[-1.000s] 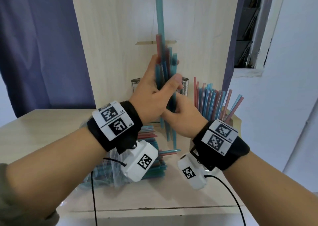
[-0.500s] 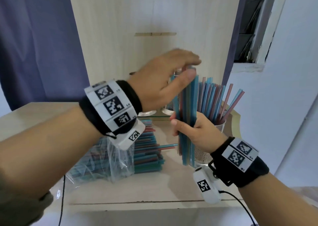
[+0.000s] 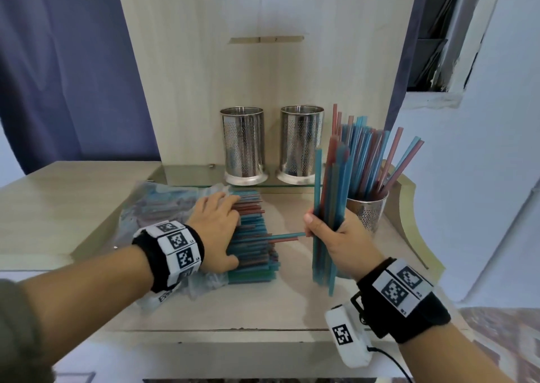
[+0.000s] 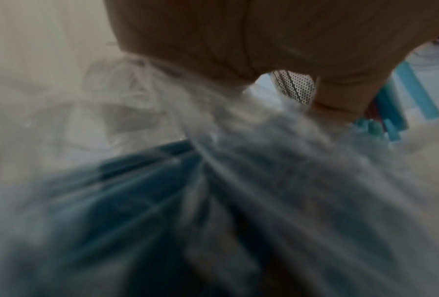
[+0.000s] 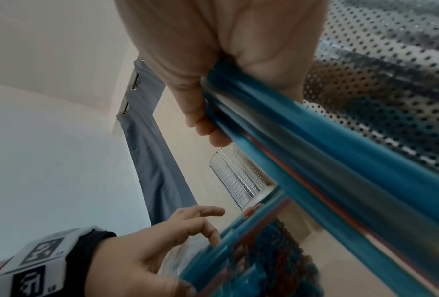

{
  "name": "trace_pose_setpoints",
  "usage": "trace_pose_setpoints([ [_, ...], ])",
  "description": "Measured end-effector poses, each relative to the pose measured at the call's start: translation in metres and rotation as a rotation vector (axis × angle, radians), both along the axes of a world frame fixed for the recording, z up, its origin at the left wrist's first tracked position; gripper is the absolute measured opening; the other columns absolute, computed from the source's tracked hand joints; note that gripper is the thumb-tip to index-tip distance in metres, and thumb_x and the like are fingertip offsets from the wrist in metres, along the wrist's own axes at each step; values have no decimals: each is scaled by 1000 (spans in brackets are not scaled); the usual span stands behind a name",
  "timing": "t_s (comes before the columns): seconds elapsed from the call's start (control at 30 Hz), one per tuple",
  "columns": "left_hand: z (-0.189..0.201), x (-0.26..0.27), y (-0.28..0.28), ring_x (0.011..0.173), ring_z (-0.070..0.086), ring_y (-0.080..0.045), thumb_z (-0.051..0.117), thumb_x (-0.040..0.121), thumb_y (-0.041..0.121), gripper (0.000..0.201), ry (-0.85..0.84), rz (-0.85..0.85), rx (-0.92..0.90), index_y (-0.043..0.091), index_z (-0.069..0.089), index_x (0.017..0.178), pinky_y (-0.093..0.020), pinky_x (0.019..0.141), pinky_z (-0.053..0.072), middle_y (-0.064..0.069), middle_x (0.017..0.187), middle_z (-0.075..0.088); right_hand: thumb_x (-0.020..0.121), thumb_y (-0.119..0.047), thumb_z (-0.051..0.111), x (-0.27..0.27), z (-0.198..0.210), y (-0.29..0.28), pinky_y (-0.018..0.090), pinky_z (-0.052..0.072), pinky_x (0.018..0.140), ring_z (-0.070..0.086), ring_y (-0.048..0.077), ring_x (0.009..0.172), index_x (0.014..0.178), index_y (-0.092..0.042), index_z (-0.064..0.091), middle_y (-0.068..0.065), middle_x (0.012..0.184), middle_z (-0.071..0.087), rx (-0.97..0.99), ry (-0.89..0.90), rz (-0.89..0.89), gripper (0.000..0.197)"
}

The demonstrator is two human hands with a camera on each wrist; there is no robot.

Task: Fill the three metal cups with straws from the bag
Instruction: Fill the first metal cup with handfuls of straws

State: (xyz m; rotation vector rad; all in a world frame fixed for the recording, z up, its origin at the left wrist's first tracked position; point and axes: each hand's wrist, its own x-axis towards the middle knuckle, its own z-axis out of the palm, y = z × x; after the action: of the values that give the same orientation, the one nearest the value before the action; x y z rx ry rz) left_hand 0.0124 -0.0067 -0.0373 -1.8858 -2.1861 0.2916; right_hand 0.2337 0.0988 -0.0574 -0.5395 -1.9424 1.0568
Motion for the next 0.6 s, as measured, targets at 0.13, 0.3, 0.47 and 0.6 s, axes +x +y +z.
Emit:
trace_pose_setpoints([
  [0.13,3,0,8,143,2,-34,59,75,60,52,-13,16,12,27,59,116,-48,116,6,-5,158,10,94,-18,60,-1,-8,0,19,48,72,59,8,69,85,-12,61,-7,67,60,-34,20,-15,11],
  [0.3,7,-1,16,143,3,-30,58,81,56,48,-79,-4,-3,27,61,120,-47,115,5,1,156,17,91,-25,61,2,-13,-1,23,50,72,60,8,68,88,-8,62,-5,67,60,-55,79,-29,17],
  [0.47,2,5,26,142,9,-25,52,89,46,44,-93,-91,32,18,54,124,-43,113,9,5,152,26,80,-59,63,3,-27,4,57,55,71,61,24,68,84,-25,61,0,69,60,-142,94,-41,35],
  [0.6,5,12,32,128,32,-19,46,95,41,36,-94,-198,124,17,48,122,-37,107,15,3,133,46,77,-61,62,5,-28,6,60,53,71,59,33,68,81,-31,60,0,67,56,-178,125,-29,30],
])
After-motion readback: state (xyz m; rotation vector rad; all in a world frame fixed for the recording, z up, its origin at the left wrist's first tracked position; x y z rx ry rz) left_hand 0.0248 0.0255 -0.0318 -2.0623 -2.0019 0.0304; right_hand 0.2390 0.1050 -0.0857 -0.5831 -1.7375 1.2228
